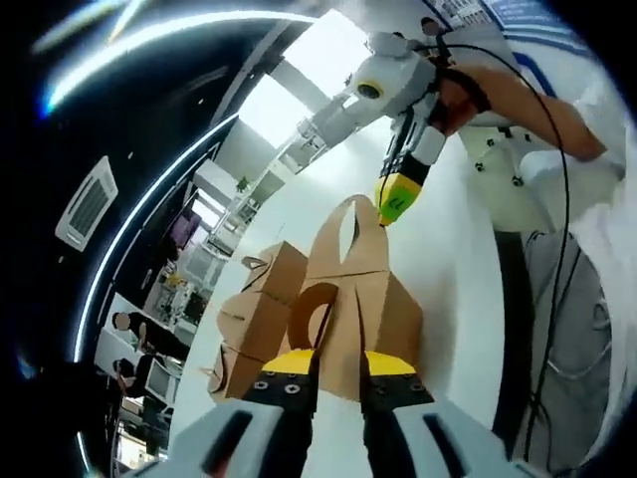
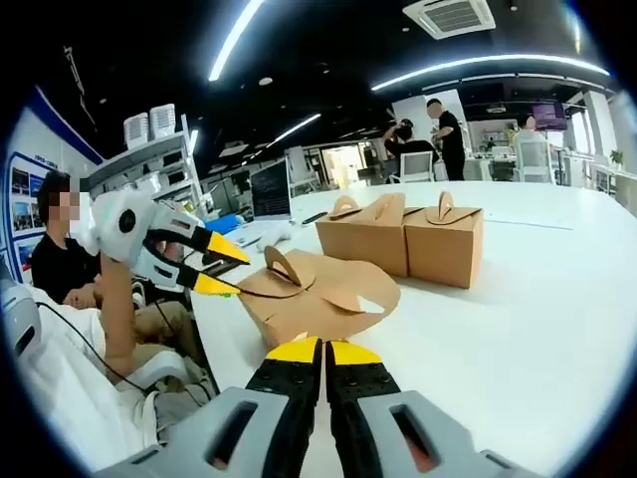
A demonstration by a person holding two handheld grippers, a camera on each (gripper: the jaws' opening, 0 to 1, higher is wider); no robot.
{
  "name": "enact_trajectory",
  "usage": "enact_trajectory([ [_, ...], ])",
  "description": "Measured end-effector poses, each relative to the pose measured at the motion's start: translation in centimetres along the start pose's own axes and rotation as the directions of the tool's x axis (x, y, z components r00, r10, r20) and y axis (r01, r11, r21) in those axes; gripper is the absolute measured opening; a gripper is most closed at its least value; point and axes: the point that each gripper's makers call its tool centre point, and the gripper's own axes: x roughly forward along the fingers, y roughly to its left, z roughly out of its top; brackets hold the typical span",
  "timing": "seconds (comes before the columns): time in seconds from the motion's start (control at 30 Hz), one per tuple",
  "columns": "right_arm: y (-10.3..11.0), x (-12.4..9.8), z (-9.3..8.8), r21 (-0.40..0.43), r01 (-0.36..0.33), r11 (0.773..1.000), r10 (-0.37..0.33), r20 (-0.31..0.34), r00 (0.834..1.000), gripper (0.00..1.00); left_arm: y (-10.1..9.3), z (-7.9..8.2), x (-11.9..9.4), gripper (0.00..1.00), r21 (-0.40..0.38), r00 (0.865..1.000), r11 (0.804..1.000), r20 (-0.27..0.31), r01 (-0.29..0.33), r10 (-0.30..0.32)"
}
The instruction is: Pick up one paper box from the group, open the paper box, and remove the item inside
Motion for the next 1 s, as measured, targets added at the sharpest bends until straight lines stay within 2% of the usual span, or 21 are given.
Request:
enact_trajectory([
  [0.17, 0.0, 0.0, 0.2, -0.002, 0.001, 1.000, -0.001, 0.004, 1.000, 0.04, -0.2, 0.1, 0.5, 0.14, 0.005, 0.998, 0.999, -0.042, 0.040, -0.040],
  [0.3, 0.2, 0.0, 0.2, -0.006, -0.003, 1.000, 0.003, 0.003, 1.000, 0.04, -0.3, -0.4, 1.3, 0.04, -0.011, 0.995, 0.998, -0.079, 0.054, -0.054],
  [0.4, 0.2, 0.1, 0.1, -0.004, -0.004, 1.000, 0.004, 0.001, 1.000, 0.04, 0.0, -0.4, 1.2, 0.06, -0.017, 0.996, 0.999, -0.081, 0.035, -0.036],
  [0.53, 0.1, 0.2, 0.0, -0.004, -0.005, 1.000, 0.005, -0.004, 1.000, 0.04, 0.8, -0.4, 1.1, 0.15, 0.007, 0.996, 1.000, -0.085, 0.002, -0.001],
  [0.73, 0.2, 0.1, 0.1, -0.003, -0.008, 1.000, 0.008, 0.000, 1.000, 0.04, 1.0, -0.5, 1.4, 0.15, -0.016, 0.995, 1.000, -0.100, 0.023, -0.025],
  [0.87, 0.4, 0.2, 0.0, -0.004, -0.015, 1.000, 0.015, -0.003, 1.000, 0.04, 0.5, -0.8, 1.8, 0.04, -0.018, 0.993, 0.999, -0.109, 0.038, -0.040],
  [1.0, 0.4, 0.2, 0.0, 0.002, -0.019, 1.000, 0.019, -0.001, 1.000, 0.04, 1.2, -0.8, 2.1, 0.04, -0.049, 0.995, 0.999, -0.096, -0.003, -0.001],
])
